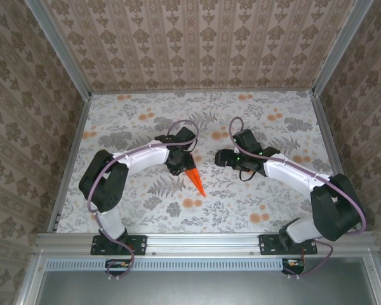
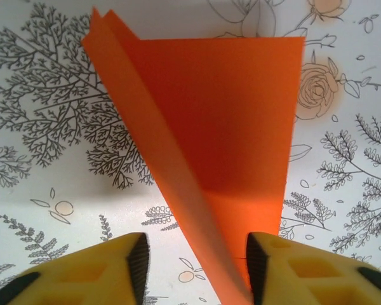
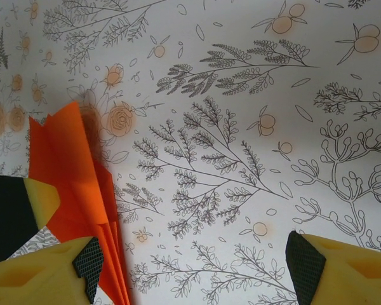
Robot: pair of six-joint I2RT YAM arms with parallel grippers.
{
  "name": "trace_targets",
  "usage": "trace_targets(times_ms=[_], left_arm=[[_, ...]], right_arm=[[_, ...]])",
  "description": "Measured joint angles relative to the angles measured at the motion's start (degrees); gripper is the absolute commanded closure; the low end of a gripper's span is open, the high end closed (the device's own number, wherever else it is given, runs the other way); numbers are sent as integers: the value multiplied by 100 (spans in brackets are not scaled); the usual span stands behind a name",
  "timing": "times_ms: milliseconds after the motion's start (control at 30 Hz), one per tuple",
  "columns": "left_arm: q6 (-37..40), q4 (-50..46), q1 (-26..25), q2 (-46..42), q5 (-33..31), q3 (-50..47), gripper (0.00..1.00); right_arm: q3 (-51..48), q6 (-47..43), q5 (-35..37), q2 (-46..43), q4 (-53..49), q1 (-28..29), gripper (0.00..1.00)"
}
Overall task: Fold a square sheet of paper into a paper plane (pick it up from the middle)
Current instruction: Turn over a paper plane at the center of the table.
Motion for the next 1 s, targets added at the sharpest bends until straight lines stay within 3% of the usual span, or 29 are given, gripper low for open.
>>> trace_targets(times_ms=[467, 700, 833, 1000], left_arm=[[-776, 756, 11, -520, 2, -962, 95], [-811, 1276, 90, -785, 92, -1381, 96], [-804, 1484, 184, -1095, 153, -1539, 85], [-778, 1709, 289, -1226, 289, -1646, 84]], right_arm=[[0, 151, -50, 267, 4, 0, 21], [0, 168, -50, 267, 7, 0, 21], [0, 170, -63, 267, 7, 0, 21], [0, 192, -133, 267, 7, 0, 22]])
